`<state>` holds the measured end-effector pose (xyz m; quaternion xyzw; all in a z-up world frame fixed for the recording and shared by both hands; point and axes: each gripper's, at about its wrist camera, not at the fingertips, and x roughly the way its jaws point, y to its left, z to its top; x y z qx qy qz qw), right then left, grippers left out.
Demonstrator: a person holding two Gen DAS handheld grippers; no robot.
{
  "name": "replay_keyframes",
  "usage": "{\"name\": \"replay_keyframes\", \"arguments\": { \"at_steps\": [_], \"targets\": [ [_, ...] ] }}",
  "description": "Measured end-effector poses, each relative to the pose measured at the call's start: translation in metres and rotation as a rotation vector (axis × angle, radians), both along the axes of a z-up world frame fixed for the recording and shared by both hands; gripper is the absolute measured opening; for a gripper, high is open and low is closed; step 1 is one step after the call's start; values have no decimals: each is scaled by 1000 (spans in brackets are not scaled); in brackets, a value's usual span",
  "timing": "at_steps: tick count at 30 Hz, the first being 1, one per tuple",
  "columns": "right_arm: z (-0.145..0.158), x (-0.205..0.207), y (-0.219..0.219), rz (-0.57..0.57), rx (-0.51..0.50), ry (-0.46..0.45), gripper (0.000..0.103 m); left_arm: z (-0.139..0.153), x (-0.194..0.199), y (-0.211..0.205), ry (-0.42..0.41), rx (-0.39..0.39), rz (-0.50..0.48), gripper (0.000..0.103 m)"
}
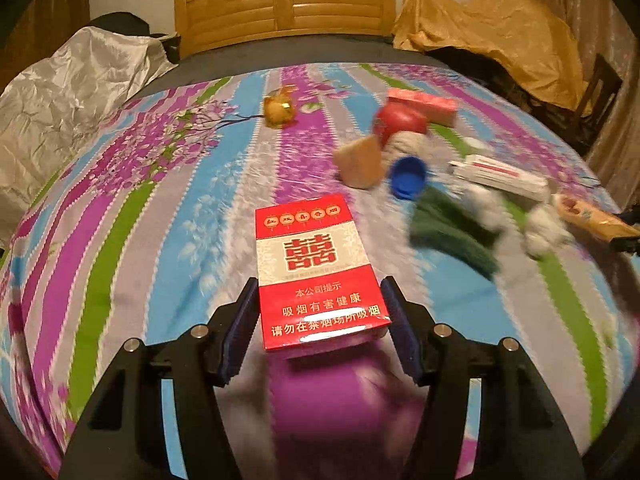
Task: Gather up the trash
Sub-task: 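Grasp the brown medicine box with the right tool while the left tool grasps the red cigarette box, then carry the red cigarette box and brown medicine box over to the green bin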
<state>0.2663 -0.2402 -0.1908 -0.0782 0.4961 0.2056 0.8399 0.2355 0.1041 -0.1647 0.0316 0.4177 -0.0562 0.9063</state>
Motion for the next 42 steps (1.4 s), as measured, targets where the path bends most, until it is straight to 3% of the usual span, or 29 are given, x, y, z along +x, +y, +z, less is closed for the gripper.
{"name": "replay_keyframes", "arguments": {
  "at_steps": [4, 6, 11, 12, 15, 16, 17, 20, 23, 27, 31, 34, 37, 42],
  "targets": [
    [-6, -54, 10, -77, 34, 53, 60, 7, -35, -26, 1, -28, -67, 58],
    [-14, -70, 17, -78, -2, 57, 61, 4, -43, -36, 0, -18, -97, 58],
    [-11, -71, 23, -171, 11, -6, 83, -2, -49, -51, -11, 57, -99, 58],
    [-12, -67, 27, -184, -11, -17, 84, 1, -51, -51, -23, 61, -97, 58],
    [-18, -59, 36, -186, -24, -8, 84, 10, -58, -53, -50, 62, -99, 58],
    [-24, -58, 40, -187, -47, 4, 80, 12, -60, -53, -54, 62, -99, 58],
    [-32, -61, 45, -188, -84, 38, 63, 13, -62, -53, -54, 64, -97, 58],
    [-27, -72, 44, -218, -82, 12, 61, 15, -70, -51, -54, 61, -87, 58],
    [-11, -98, 44, -240, -154, -66, 61, 18, -77, -49, -60, 44, -82, 58],
    [20, -131, 58, -218, -417, -314, 61, 21, -82, -54, -67, 35, -91, 58],
    [47, -136, 74, -181, -690, -597, 61, 28, -87, -64, -90, 28, -112, 58],
    [72, -131, 83, -170, -807, -770, 61, 36, -93, -71, -111, 16, -128, 58],
    [103, -125, 82, -204, -747, -825, 61, 41, -98, -74, -125, 8, -134, 58],
    [143, -131, 64, -309, -498, -743, 61, 54, -102, -77, -160, -3, -144, 58]
  ]
}}
